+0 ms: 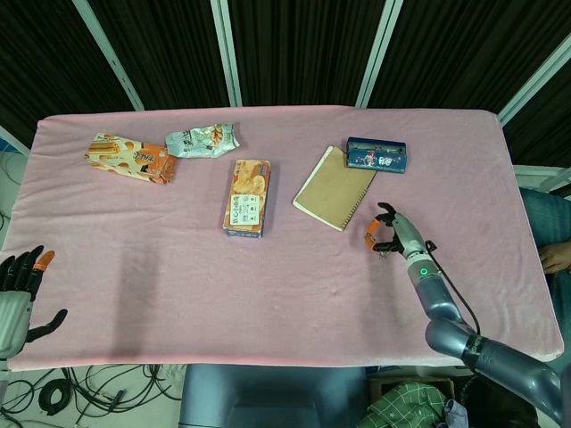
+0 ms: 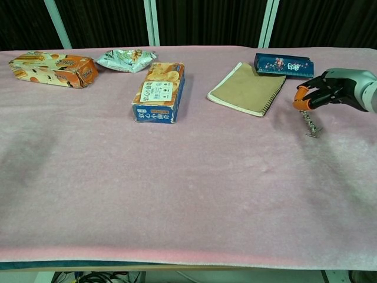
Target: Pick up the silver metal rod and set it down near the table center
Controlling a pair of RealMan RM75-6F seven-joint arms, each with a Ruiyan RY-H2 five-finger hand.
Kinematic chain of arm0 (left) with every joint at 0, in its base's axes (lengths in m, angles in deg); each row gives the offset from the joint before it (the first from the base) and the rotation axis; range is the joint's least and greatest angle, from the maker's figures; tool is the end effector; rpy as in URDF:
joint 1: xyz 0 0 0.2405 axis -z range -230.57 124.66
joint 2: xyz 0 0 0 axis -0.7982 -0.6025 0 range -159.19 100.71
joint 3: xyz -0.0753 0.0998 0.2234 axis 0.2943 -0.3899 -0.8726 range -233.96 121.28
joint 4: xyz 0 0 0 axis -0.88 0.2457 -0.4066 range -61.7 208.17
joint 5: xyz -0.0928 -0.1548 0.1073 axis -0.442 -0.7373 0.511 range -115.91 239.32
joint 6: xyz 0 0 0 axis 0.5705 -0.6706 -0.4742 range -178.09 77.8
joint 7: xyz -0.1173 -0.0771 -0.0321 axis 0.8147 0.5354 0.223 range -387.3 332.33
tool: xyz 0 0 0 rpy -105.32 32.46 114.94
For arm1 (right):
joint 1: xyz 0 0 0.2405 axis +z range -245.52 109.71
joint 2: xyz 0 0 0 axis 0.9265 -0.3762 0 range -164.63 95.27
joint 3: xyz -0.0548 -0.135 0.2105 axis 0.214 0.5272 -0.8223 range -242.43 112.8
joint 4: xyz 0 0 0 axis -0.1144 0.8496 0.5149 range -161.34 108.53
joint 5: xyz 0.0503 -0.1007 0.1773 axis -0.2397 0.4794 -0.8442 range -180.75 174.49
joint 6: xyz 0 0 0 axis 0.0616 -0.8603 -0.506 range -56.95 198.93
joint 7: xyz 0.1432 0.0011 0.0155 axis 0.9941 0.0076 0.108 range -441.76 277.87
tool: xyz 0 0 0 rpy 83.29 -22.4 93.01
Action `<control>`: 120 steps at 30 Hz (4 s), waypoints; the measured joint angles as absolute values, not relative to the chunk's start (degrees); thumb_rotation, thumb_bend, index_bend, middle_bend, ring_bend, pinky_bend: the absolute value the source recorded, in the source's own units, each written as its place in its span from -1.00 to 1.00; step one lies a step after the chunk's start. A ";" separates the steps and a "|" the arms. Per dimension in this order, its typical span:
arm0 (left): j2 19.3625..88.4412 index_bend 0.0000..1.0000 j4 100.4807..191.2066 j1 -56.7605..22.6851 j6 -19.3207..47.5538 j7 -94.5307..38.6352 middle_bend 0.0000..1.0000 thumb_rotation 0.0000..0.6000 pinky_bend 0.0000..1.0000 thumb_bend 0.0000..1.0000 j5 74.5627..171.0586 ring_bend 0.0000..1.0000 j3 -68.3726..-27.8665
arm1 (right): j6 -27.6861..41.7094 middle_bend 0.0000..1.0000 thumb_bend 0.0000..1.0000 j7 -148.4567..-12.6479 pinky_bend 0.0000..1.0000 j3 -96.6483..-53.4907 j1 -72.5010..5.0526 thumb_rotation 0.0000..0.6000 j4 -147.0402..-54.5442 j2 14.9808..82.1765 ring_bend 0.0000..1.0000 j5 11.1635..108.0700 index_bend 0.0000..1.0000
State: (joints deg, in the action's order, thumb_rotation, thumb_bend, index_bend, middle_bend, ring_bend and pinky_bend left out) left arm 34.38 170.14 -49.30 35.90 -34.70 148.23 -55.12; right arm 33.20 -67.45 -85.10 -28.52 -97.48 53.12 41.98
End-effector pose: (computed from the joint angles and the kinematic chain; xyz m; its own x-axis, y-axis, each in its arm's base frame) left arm -0.2994 0.1675 0.1526 0.4473 0.0262 0.8940 0.8943 -0.0052 -0.4474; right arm -0.2314 -0.3943 0.0101 -0.3068 -0.3392 0.8893 -0.9422 0.2401 -0.2335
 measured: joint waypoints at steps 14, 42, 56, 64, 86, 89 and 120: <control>34.35 -0.87 169.98 -49.19 35.71 -34.55 -1.00 1.00 -1.00 -0.56 148.08 -1.00 -55.03 | 33.20 -0.90 -0.27 -66.56 -0.66 -85.12 -28.61 1.00 -95.59 54.74 -0.75 42.91 0.26; 34.42 -0.86 169.93 -49.13 35.66 -34.71 -1.00 1.00 -1.00 -0.56 148.15 -1.00 -55.09 | 31.87 -0.90 -0.27 -67.68 -0.66 -84.94 -29.12 1.00 -100.63 52.78 -0.74 43.61 0.28; 34.51 -0.86 169.85 -49.11 35.64 -34.71 -1.00 1.00 -1.00 -0.56 148.02 -1.00 -54.98 | 31.25 -0.90 -0.27 -67.29 -0.66 -84.60 -29.69 1.00 -103.25 52.27 -0.74 44.98 0.29; 34.43 -0.86 169.89 -49.14 35.71 -34.57 -1.00 1.00 -1.00 -0.56 148.09 -1.00 -55.01 | 30.12 -0.90 -0.27 -68.92 -0.66 -83.42 -29.83 1.00 -109.62 51.27 -0.74 47.54 0.29; 33.75 -0.86 169.85 -49.34 36.21 -32.80 -1.00 1.00 -1.00 -0.56 148.66 -1.00 -55.09 | 23.90 -0.90 -0.27 -84.38 -0.66 -79.63 -23.93 1.00 -116.85 58.78 -0.74 41.62 0.29; 33.67 -0.86 169.79 -49.38 36.27 -32.52 -1.00 1.00 -1.00 -0.56 148.64 -1.00 -55.06 | 23.45 -0.90 -0.27 -86.16 -0.66 -79.48 -22.75 1.00 -115.86 60.56 -0.74 40.28 0.29; 33.89 -0.86 170.00 -49.43 36.02 -33.51 -1.00 1.00 -1.00 -0.56 147.52 -1.00 -54.74 | 18.92 -0.96 -0.52 -97.06 -0.67 -77.01 -20.42 1.00 -117.91 62.99 -0.85 39.22 -0.88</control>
State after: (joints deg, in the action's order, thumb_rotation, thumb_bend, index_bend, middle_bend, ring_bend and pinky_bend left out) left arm 33.89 170.00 -49.43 36.02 -33.51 147.52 -54.74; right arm 18.92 -97.06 -77.01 -20.42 -117.91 62.99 39.22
